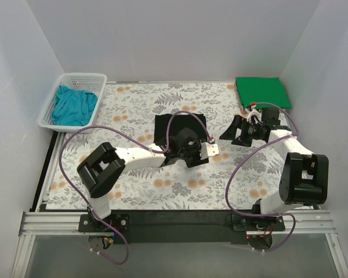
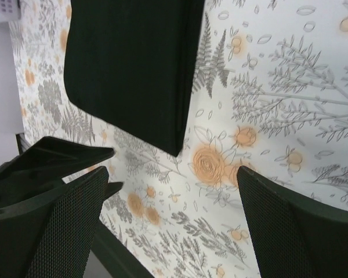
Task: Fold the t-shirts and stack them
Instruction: Neatly place the folded tshirt to the corner
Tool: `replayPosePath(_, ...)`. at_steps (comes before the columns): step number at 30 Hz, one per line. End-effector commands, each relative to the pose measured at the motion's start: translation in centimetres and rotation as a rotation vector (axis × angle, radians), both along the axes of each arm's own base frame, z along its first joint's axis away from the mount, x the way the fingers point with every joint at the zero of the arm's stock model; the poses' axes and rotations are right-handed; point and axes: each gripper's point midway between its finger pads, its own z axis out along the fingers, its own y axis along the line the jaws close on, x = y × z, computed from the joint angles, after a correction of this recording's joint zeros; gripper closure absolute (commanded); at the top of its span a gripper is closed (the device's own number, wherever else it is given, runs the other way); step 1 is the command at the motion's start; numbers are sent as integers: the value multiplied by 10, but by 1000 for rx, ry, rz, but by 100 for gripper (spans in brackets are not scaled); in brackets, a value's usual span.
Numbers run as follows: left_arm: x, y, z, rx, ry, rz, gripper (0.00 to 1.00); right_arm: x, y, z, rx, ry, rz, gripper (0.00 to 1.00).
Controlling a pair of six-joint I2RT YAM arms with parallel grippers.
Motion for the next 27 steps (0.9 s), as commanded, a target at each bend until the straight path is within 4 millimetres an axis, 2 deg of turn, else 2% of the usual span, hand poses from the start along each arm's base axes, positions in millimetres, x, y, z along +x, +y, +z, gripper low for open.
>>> replayPosePath(1,10,-13,3,12,-165,-20,53,-4,8,13,71,-55,-2,2)
replayPosePath(2,10,-14,-9,30,-166,-18,53,-5,9,12,92,-38,-15,2)
replayPosePath(5,10,-24,-19,33,-189,-14,54,-7,11,7,115,-6,-35,2)
replayPosePath(9,13,-33,-23,28,-231,-13,55,-5,9,2,122,19,-60,2)
replayPosePath(11,16,-30,-34,57,-242,-2,55,-4,9,1,122,23,-61,2)
replayPosePath(15,23,-28,-43,81,-321,-18,56,-5,8,-5,117,35,-64,1)
replayPosePath(17,22,-24,-53,96,-322,-21,59,-10,8,-10,128,57,-69,2)
replayPosePath(22,25,-25,-59,97,-307,5,72,-18,14,-19,188,96,-80,2)
replayPosePath(27,22,-37,-45,17,-234,34,96,-20,18,-32,221,139,-70,2)
